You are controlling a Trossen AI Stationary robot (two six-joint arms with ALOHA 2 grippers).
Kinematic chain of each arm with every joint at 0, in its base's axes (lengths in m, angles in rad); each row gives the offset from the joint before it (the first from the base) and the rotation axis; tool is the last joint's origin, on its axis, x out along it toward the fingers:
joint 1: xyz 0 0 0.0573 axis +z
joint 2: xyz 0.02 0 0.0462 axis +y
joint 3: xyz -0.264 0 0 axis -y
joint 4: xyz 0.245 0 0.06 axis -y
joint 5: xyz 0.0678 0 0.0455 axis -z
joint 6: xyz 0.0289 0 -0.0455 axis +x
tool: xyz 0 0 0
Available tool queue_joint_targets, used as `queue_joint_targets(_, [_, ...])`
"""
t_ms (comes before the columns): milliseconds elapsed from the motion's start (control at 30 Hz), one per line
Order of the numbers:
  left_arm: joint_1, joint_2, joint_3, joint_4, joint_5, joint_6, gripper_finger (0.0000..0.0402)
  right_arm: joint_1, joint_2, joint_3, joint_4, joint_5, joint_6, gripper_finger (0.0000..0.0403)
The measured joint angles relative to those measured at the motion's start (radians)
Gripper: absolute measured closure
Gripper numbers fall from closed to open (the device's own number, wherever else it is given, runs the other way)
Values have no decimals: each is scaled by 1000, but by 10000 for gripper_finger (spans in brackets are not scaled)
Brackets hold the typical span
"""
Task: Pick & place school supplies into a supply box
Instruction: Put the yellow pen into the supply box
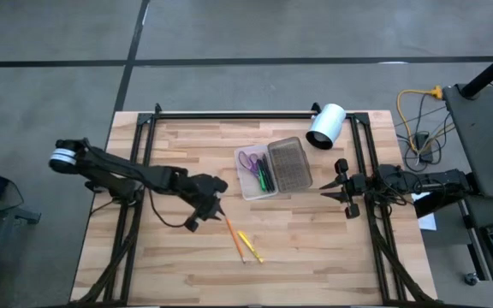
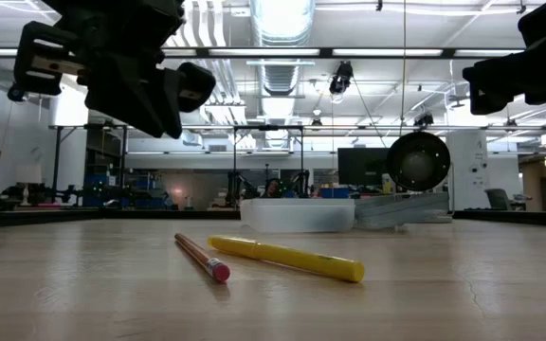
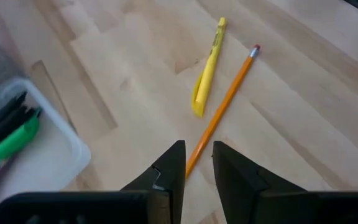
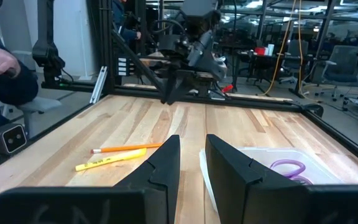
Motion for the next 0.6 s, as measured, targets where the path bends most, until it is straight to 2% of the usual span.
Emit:
queue_joint_targets(267, [-27, 26, 37, -1, 4, 104, 335, 0, 0, 0, 0, 0, 0, 335])
queue_joint_targets(600, [-31, 24, 37, -3, 3, 151, 335, 0, 0, 0, 0, 0, 0, 335])
